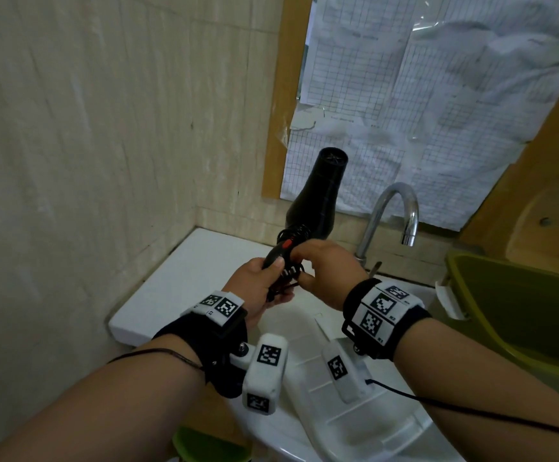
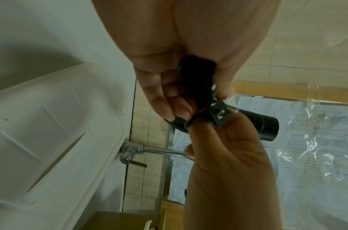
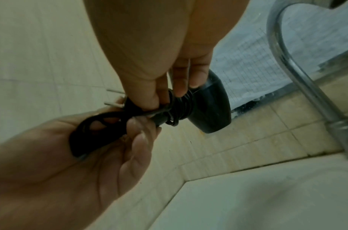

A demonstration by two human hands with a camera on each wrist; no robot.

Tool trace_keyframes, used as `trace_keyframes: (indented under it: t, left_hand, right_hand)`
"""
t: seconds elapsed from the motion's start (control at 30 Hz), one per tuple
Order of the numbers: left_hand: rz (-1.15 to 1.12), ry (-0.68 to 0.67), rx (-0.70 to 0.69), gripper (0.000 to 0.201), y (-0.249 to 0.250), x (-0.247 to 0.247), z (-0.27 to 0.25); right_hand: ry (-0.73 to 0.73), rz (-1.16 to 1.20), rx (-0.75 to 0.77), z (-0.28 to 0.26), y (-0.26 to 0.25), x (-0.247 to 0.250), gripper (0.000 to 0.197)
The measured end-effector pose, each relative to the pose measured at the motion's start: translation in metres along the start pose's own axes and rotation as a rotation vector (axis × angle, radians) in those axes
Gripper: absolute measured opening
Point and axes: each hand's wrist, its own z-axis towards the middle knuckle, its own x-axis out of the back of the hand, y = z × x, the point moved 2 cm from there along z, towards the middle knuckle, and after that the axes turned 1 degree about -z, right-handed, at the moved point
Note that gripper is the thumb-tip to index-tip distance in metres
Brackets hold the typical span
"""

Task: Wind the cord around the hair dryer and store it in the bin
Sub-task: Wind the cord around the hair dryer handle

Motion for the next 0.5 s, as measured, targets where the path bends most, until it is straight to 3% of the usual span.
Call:
trace_keyframes:
  t: [0.13,0.2,0.33,0.43,0.5]
  left_hand:
    - [-0.002,0.047,0.009,0.022,0.006,0.004,0.003]
    - [0.022,0.081,-0.01,0.022,0.009,0.004,0.004]
    - [0.1,0.128,-0.047,0.02,0.014,0.0,0.006]
    - [0.183,0.143,-0.079,0.019,0.016,0.001,0.009]
    - [0.212,0.136,-0.095,0.019,0.017,0.0,0.011]
  right_hand:
    - [0.128,0.443,-0.112,-0.006,0.001,0.004,0.01]
    - [0.151,0.684,-0.151,-0.006,-0.003,0.005,0.016]
    - [0.129,0.889,-0.153,-0.004,-0.008,0.008,0.027]
    - [0.095,1.114,-0.155,-0.001,-0.006,0.01,0.024]
    - [0.109,1.28,-0.233,0.001,-0.004,0.01,0.019]
